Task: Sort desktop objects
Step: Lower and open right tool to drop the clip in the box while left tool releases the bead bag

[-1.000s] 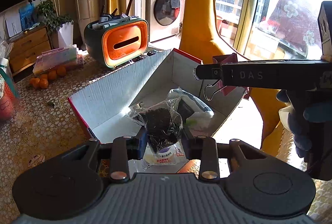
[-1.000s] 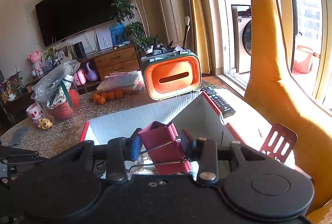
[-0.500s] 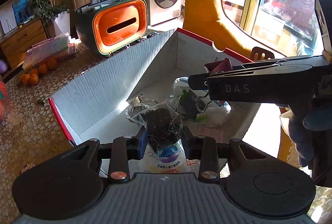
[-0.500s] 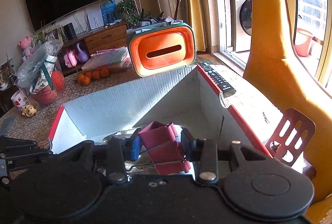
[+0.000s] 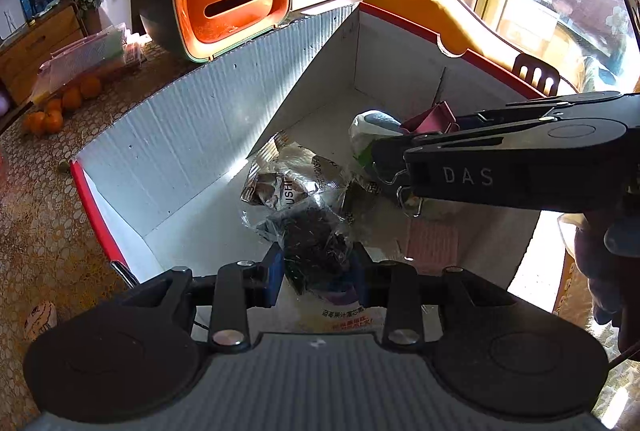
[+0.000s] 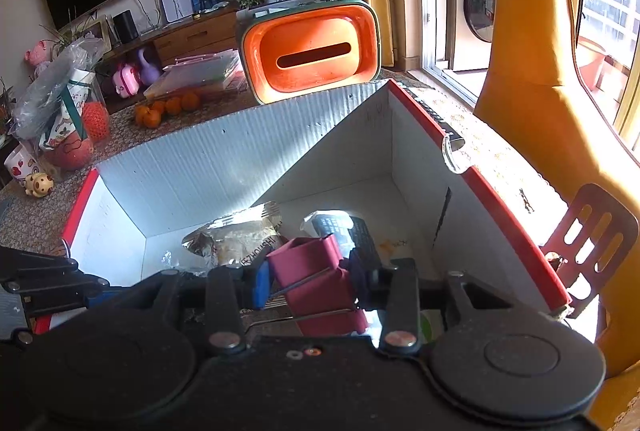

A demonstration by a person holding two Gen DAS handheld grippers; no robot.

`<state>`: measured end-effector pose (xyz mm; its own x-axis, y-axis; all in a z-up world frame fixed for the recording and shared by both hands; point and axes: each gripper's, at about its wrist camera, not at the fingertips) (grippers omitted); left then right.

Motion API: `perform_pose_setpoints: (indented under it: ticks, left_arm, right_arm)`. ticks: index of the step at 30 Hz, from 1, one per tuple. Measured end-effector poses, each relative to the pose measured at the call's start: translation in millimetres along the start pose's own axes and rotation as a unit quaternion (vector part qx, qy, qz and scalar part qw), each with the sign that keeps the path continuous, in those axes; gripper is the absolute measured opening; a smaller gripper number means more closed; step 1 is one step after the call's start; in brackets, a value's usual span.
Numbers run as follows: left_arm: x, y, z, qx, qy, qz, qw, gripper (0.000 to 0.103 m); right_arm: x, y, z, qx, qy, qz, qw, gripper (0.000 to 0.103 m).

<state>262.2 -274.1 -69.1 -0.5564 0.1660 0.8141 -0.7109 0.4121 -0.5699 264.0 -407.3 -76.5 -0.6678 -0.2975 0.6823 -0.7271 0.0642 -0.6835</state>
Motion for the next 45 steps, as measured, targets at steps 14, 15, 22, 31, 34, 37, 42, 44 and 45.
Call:
perform_pose_setpoints:
  ticks: [14,15,22,31,34,37,42,44,45]
  left_arm:
    - [-8,-7,1,-0.016,0.024,-0.035,0.9990,0.034]
    - [-8,-7,0,-0.015,0.026,-0.037,0.9989,0.034]
    - [-4,-6,-4,-0.004,0.031,-0.033,0.9990,0.042]
    - [24,-3,-7,0.009,0.037,0.014,0.9992,0.056]
    - [38,2,-6,0.005,0.033,0.036,0.9988,0.056]
    - [51,6,-8,0.011,0.032,0.050,0.9982,0.056]
    - [70,15,-14,0.026,0.033,0.067,0.9968,0.056]
    - [79,20,-16,0.031,0.034,0.073,0.9963,0.056]
    - [83,22,-18,0.033,0.035,0.076,0.9960,0.056]
  right_arm:
    - [-12,-4,-3,0.007,0.013,-0.025,1.000,0.042]
    - [-12,-5,-3,0.006,0.013,-0.027,1.000,0.042]
    - [-9,-5,-4,0.005,0.014,-0.029,0.999,0.047]
    - [8,-5,-9,0.006,0.001,-0.021,1.000,0.055]
    - [19,-5,-14,0.013,-0.007,-0.012,1.000,0.057]
    - [31,-4,-19,0.017,-0.019,-0.003,1.000,0.059]
    - [49,-2,-28,0.024,-0.032,0.009,0.999,0.063]
    - [55,-1,-34,0.030,-0.035,0.015,0.999,0.065]
    - [59,-1,-37,0.034,-0.036,0.018,0.999,0.065]
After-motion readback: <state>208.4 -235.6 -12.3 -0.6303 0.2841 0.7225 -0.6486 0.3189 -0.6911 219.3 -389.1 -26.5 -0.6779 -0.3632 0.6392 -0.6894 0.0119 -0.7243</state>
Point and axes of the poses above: each gripper's, at about its wrist camera, not at the fingertips, and x roughly against the way its jaws point, z to its right, y to its underside, and after that the axes turned 8 degrees about -y, right-handed
